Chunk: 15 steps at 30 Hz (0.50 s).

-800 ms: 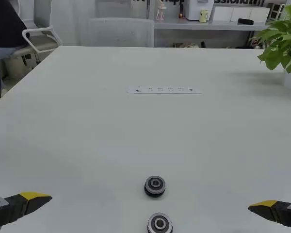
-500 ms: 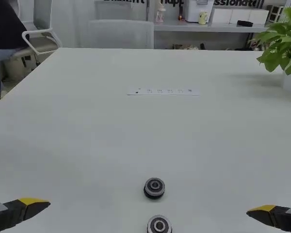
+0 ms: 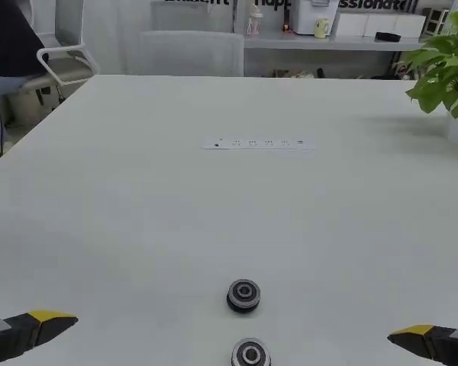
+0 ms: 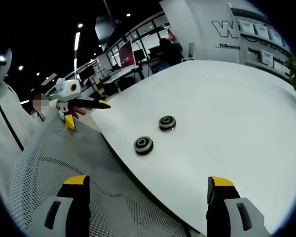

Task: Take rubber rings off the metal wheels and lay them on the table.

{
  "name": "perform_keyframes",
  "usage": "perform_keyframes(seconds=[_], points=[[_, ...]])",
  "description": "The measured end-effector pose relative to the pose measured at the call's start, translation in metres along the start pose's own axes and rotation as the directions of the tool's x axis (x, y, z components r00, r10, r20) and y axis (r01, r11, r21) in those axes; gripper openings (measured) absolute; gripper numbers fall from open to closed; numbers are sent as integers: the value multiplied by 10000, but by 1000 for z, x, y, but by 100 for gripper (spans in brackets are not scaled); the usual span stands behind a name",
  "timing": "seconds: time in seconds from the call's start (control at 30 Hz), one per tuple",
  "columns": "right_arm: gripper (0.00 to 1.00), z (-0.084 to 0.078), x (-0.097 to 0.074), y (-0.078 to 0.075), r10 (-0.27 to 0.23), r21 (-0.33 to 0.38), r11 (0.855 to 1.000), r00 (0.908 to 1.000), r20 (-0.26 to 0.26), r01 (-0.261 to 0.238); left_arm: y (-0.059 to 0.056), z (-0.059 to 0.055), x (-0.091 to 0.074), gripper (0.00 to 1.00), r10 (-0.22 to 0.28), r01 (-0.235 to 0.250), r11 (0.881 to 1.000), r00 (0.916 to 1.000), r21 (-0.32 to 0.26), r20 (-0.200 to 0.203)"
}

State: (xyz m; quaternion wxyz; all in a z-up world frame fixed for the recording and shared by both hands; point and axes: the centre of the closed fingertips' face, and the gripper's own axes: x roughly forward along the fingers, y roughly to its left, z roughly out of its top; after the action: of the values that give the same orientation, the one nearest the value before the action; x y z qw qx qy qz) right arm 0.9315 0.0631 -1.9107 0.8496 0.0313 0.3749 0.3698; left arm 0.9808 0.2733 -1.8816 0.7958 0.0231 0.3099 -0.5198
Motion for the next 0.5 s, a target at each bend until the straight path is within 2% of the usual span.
perform_keyframes(seconds=[0.5], points=[[99,1,0,-2,-52,71,10000,9999,99,52,1,0,0,98,3,-2,10000,10000,-40,25]])
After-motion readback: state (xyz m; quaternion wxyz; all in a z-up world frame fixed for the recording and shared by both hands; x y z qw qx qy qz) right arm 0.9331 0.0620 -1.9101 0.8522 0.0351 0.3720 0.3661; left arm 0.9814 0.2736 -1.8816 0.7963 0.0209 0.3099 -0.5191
